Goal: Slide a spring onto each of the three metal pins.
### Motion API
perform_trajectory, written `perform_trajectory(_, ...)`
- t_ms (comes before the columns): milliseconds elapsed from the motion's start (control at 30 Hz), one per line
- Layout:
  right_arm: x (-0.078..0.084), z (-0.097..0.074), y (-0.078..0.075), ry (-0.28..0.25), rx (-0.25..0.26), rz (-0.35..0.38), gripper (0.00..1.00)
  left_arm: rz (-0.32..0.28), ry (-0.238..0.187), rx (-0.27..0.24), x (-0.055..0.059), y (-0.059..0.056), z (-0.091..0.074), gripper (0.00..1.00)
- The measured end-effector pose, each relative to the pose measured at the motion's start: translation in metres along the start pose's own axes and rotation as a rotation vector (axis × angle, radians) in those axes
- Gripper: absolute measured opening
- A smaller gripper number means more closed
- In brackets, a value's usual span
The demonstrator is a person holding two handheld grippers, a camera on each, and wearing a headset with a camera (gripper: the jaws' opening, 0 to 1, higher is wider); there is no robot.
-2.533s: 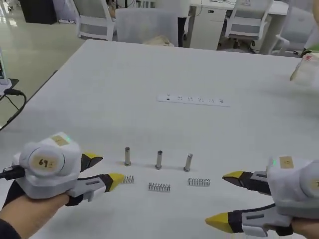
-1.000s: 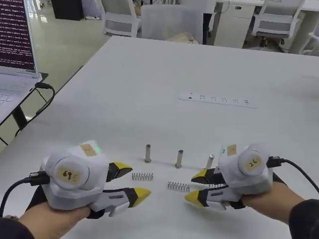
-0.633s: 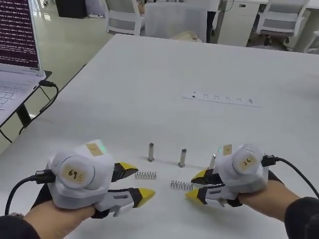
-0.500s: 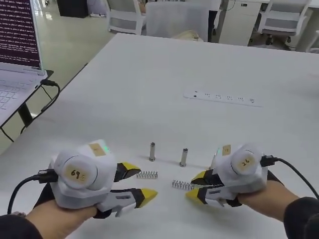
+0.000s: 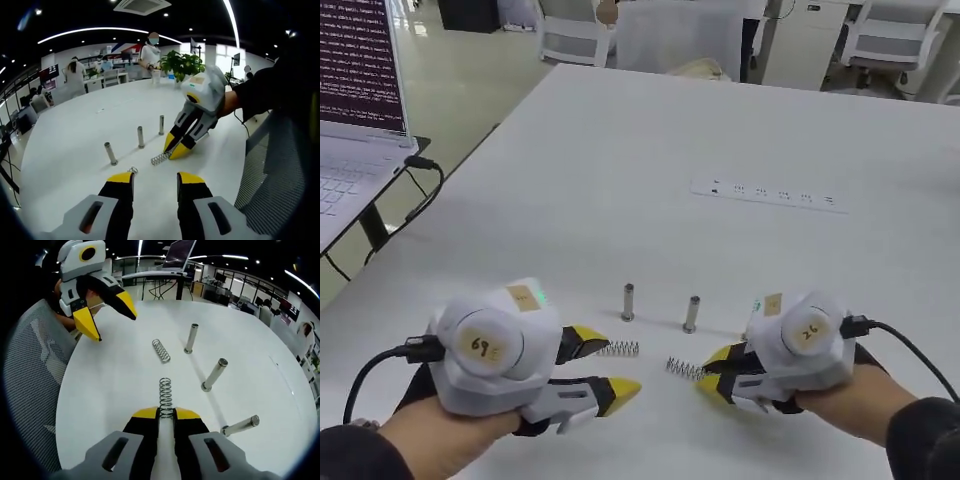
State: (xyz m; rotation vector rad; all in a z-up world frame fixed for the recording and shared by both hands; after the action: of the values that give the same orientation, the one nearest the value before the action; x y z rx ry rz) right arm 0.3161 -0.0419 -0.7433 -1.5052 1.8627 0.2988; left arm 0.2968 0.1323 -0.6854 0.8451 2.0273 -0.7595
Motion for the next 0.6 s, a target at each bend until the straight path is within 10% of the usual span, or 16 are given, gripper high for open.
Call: perform_trajectory(600, -0.023, -0.026, 0.018, -0.017, -0.085, -0.066, 0.08, 0.105, 0.020, 0.066, -0.002, -0.010, 0.009, 0.26)
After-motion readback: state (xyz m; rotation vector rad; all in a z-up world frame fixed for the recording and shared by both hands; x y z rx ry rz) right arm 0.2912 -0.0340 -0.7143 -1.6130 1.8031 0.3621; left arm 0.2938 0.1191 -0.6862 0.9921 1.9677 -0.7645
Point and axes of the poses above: the centre of the closed fingertips' face, and the gripper's own axes: z roughly forward along the fingers, y roughly to its left, x roughly out of its underside, the point moved 7 cm from there along -z, roughly backward along the fingers, and after that the axes turned 15 degrees about -z, right-handed, at the moved point
